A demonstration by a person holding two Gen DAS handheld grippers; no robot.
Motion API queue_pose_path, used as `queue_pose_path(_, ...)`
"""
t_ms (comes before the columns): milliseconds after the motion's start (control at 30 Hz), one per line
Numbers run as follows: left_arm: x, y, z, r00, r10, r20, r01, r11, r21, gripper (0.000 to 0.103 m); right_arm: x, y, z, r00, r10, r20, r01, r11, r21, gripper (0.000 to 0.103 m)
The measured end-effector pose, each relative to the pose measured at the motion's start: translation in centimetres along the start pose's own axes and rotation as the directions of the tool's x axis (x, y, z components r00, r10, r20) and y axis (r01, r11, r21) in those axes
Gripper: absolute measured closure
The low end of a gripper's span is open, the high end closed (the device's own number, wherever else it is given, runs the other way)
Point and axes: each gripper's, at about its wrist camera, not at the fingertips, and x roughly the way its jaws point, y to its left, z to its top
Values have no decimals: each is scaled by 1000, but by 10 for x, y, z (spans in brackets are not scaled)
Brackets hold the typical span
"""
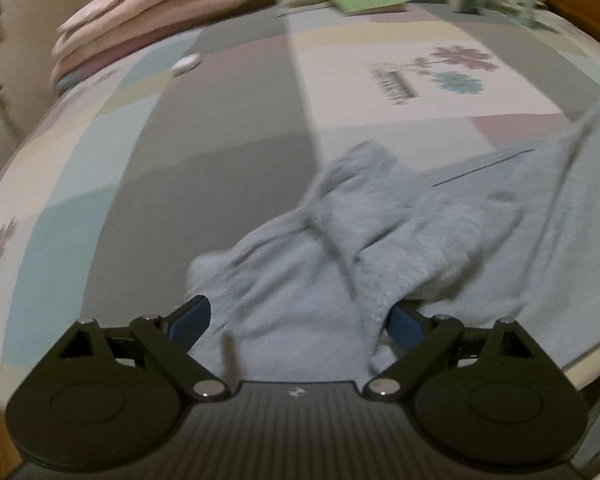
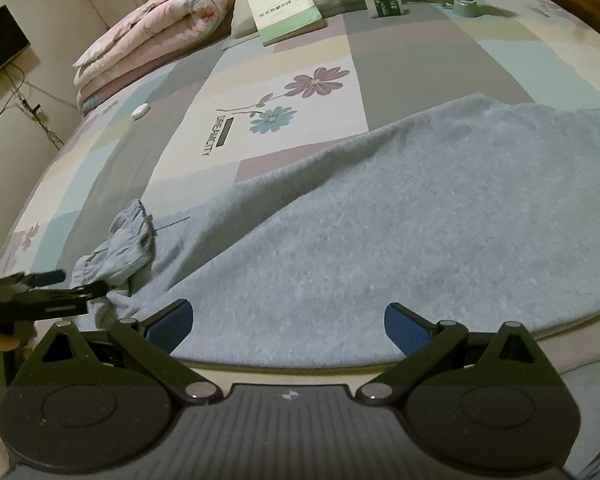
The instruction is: Fold clothes
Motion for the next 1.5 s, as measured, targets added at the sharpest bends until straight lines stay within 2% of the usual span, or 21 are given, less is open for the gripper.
queue_pose_path(200,-8,21,-17,999,-32,-16,31,997,-75,10,2,9,-1,1000,-2,-7,2,1000,-22,0)
queue_pose_path(333,-22,8,-8,994,-102,39,103,994,-30,10,3,16,-2,1000,-4,-16,3,999,-45,0)
queue_pose_path(433,-28,-8,4,983,-170,73,170,985,15,10,4,19,-3,1000,0,-27,-1,998,-55,0)
queue_pose_path(500,-24,-20,11,981,-184,65,182,982,40,10,6,20,-4,999,3,-39,-5,998,-57,0)
queue_pose_path(767,-4,-66,33,982,-186,34,178,968,175,10,12,18,-5,998,-4,-62,0,998,-56,0)
queue_pose_path(900,13,-79,40,990,-139,-17,139,968,211,10,17,14,-6,996,-10,-84,5,999,-53,0)
queue_pose_path(1033,24,-77,38,998,-38,-39,47,969,241,10,16,12,-6,997,-12,-81,8,999,-52,0)
queue_pose_path(1300,19,-28,27,992,-109,-69,114,990,86,10,16,10,-6,997,-7,-81,3,999,-46,0)
queue_pose_path(1500,17,9,17,981,-180,-74,177,983,-43,10,15,10,-6,997,-6,-78,2,999,-46,0)
